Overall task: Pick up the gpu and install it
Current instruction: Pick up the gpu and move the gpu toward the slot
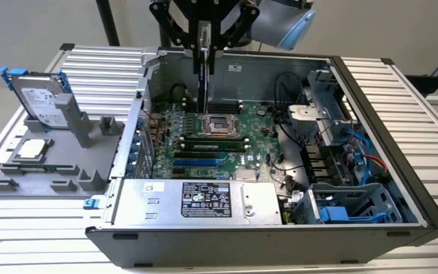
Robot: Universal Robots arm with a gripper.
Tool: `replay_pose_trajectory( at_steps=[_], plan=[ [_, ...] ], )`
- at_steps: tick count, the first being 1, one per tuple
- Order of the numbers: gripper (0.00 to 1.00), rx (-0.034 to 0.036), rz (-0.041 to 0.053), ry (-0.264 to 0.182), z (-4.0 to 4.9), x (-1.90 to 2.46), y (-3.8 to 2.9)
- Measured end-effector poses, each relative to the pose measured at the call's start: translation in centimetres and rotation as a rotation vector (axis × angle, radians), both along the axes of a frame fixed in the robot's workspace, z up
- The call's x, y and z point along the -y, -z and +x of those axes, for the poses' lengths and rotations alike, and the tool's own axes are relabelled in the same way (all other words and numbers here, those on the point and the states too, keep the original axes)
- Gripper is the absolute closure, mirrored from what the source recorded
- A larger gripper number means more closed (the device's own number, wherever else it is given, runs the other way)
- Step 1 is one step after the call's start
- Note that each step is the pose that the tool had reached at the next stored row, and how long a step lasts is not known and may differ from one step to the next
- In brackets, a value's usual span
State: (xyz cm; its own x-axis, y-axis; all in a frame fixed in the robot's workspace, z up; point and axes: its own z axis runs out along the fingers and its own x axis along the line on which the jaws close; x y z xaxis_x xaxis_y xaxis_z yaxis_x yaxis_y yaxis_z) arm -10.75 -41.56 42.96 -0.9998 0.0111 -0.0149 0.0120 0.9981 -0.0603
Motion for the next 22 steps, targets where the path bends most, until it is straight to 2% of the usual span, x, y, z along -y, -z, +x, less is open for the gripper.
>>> replay_pose_trajectory(
  at_steps=[14,22],
  plan=[
    [1.00,-0.0014,-0.0001,0.000,2.24,0.00,0.00],
    [1.00,-0.0016,-0.0001,0.000,3.21,0.00,0.00]
  ],
)
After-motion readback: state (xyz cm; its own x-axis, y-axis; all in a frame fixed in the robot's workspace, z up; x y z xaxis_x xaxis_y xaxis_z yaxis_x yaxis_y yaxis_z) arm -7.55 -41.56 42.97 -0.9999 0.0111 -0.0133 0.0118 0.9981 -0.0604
